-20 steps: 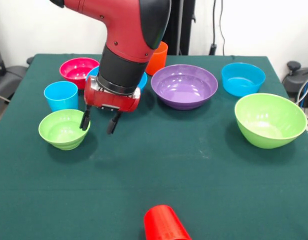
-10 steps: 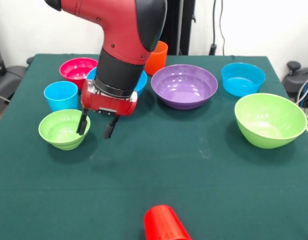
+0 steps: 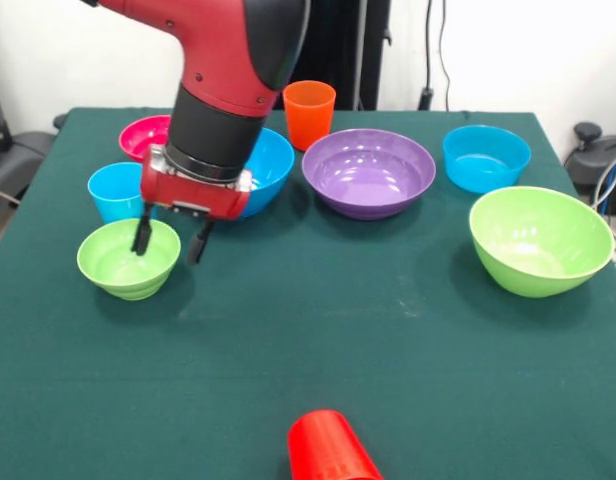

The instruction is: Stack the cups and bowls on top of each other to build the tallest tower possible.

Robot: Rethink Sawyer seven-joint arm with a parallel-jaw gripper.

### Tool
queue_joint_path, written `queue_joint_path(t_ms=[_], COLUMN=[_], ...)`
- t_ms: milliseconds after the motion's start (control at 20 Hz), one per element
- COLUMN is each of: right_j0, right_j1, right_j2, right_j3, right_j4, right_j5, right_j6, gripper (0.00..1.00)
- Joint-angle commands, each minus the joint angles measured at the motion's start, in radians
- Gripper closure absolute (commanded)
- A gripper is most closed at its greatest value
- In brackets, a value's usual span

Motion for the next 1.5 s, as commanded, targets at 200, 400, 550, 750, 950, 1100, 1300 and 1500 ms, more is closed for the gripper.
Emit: queue_joint_path(t_ms=[200,400,550,750,950,1100,1300,1500], right_j0=[-0.006,0.017,0.035,-0.003,-0.042,-0.07,-0.124,-0.161], right_j1=[0.012,-0.025,-0.051,-0.086,-0.113,-0.123,-0.12,-0.112], right_j2=[0.092,0.094,0.108,0.213,0.307,0.36,0.453,0.533], right_j3=[0.074,0.079,0.085,0.132,0.171,0.195,0.242,0.288], right_j4=[-0.098,-0.084,-0.044,0.05,0.126,0.183,0.243,0.27], right_j5=[-0.002,0.033,0.089,0.132,0.156,0.15,0.127,0.061], right_j6=[-0.007,0.008,0.027,0.048,0.052,0.071,0.059,0.057], gripper=[0.0,0.0,0.0,0.0,0.0,0.0,0.0,0.0])
